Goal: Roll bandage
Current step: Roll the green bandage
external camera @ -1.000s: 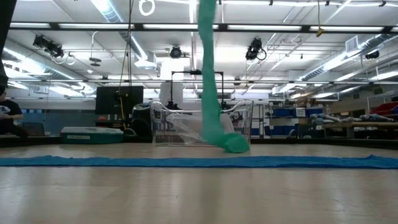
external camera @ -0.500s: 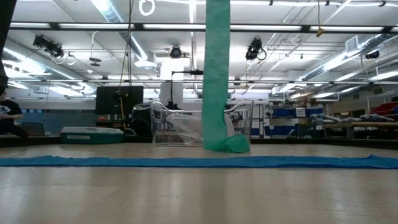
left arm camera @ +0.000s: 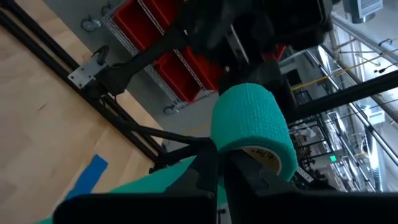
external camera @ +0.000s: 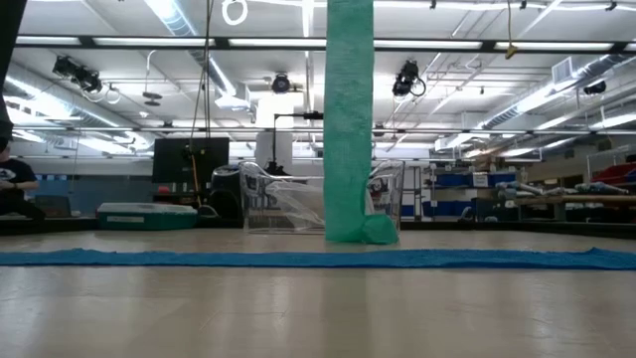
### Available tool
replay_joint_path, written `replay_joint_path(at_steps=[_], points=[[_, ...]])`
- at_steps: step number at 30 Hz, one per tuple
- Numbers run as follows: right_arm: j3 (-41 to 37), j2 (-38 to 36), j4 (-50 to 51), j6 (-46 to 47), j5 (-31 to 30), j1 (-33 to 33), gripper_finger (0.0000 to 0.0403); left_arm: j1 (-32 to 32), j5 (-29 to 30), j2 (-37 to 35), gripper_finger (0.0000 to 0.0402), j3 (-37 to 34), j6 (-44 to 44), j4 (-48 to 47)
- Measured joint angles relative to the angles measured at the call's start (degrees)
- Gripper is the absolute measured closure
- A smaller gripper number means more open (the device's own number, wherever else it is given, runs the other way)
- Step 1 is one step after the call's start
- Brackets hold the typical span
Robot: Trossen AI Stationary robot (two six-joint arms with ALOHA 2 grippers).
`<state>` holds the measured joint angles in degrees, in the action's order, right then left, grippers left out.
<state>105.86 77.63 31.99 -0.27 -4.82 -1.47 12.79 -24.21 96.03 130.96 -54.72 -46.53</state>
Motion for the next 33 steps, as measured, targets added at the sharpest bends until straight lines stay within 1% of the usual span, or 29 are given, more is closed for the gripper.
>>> replay_joint_path(at_steps=[5, 13, 19, 25, 33], points=[[0.0, 0.02, -0.3, -0.18, -0.17, 1.1, 0.0229, 0.98, 0.11, 0.02, 0.0384, 0.0, 0.11, -0.07], [0.0, 0.02, -1.02, -1.48, -1.51, 0.99, 0.0229, 1.1, 0.05, 0.02, 0.0384, 0.0, 0.31, 0.05], [0.0, -0.34, 0.27, -1.63, -3.31, 0.87, 0.023, 1.1, -0.03, 0.02, 0.0384, 0.0, 0.37, 0.05], [0.0, -0.12, -0.11, -2.4, -3.3, 0.87, 0.0229, 1.1, -0.06, 0.02, 0.0384, 0.0, 0.42, 0.51], [0.04, 1.53, -3.9, -3.98, -3.09, 0.78, 0.0231, 1.1, -0.06, 0.02, 0.0384, 0.0, 0.44, 0.48]])
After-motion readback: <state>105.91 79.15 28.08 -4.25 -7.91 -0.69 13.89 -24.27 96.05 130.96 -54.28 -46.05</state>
